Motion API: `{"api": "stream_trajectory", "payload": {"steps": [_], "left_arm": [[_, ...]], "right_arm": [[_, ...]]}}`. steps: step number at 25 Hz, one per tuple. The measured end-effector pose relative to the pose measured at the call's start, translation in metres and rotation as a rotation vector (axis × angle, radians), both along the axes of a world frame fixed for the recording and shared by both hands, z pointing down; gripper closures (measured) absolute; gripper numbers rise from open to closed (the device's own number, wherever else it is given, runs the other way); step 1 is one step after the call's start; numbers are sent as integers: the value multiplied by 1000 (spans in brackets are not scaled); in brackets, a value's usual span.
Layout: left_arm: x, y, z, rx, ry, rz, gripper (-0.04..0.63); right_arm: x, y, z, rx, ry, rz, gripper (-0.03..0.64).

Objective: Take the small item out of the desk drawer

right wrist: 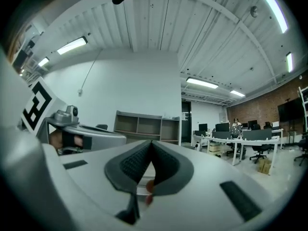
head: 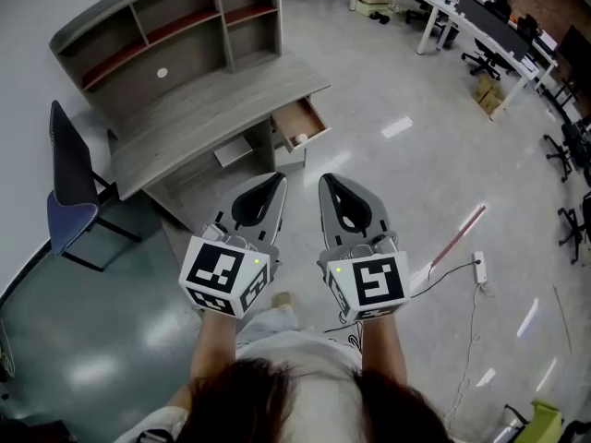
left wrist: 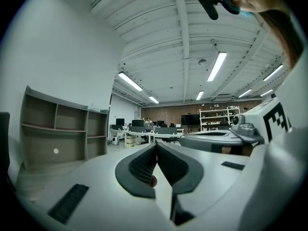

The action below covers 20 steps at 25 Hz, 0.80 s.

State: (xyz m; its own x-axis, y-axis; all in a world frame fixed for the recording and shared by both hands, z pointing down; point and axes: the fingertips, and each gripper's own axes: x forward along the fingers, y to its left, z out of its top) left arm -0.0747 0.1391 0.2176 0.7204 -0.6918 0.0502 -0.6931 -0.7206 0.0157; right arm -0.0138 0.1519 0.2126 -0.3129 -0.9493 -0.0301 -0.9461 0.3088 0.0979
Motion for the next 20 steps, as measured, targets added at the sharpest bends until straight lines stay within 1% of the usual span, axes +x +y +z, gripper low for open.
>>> {"api": "stream_trajectory", "payload": {"steps": [10,16,20], "left_arm": [[-28,-54,8,-29,22,37,578],[-37,-72,12,-51,43,52,578],[-33,-77,19,-66,38,66,578]], "right_arm": [[-19,-59,3,-22,28,67,591],[-23,-74,5,-24,34,96,591],[-20,-79,10,-40,38,110,591]]}}
